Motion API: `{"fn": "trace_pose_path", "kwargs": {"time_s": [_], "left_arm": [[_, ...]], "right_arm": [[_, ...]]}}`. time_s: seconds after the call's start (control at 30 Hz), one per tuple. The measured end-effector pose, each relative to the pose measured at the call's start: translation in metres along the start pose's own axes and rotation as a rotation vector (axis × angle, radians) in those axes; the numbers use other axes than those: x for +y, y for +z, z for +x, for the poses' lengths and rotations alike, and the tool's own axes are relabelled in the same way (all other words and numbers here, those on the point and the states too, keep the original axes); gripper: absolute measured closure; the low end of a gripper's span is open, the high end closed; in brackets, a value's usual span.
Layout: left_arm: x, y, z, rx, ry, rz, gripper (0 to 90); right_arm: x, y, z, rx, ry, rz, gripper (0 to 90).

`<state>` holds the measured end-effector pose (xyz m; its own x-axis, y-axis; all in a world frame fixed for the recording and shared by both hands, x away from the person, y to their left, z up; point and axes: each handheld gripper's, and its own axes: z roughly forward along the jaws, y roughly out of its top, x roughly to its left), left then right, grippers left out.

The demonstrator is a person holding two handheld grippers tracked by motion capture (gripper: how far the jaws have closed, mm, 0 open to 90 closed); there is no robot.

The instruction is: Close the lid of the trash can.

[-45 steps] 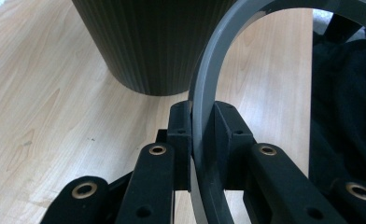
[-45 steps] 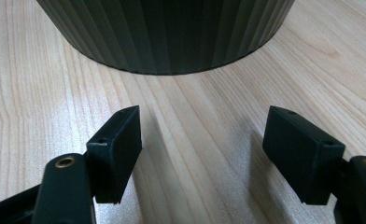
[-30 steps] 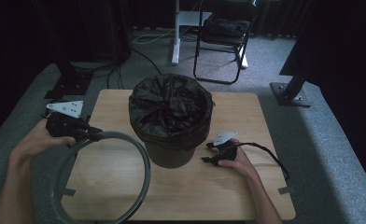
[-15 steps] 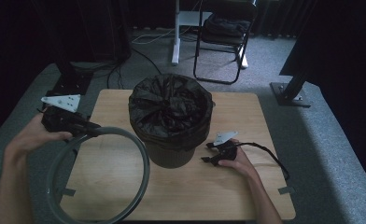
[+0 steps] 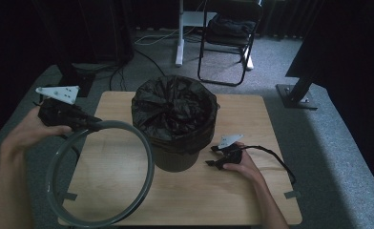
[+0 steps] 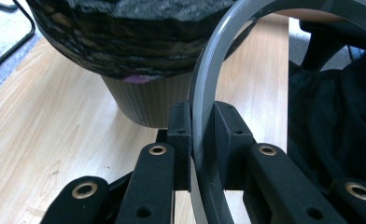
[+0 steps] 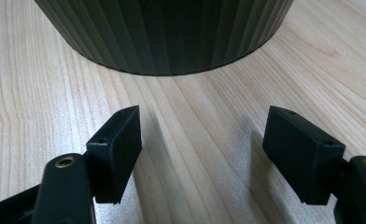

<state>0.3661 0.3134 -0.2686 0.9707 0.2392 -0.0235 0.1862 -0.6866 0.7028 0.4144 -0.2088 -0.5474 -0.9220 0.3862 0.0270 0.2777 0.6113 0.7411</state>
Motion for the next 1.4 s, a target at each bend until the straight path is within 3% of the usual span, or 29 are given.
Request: {"fn": "trace_pose_path", "kwargs": {"time_s": [0.2, 1.0, 1.4], "left_arm": [[0.006, -0.003, 0.005, 0.028, -0.020, -0.017, 78.5], [0.031, -0.012, 0.021, 0.047, -0.078, -0.063, 78.5], [0.050, -0.007, 0.033, 0.063, -0.108, -0.074, 78.5]], "right_arm": [[0.000, 0.000, 0.000, -0.001, 0.002, 0.000, 27.3], [0.000, 0.000, 0.000, -0.001, 0.007, -0.001, 27.4], [0.000, 0.000, 0.000, -0.001, 0.011, -0.003, 27.4]]}}
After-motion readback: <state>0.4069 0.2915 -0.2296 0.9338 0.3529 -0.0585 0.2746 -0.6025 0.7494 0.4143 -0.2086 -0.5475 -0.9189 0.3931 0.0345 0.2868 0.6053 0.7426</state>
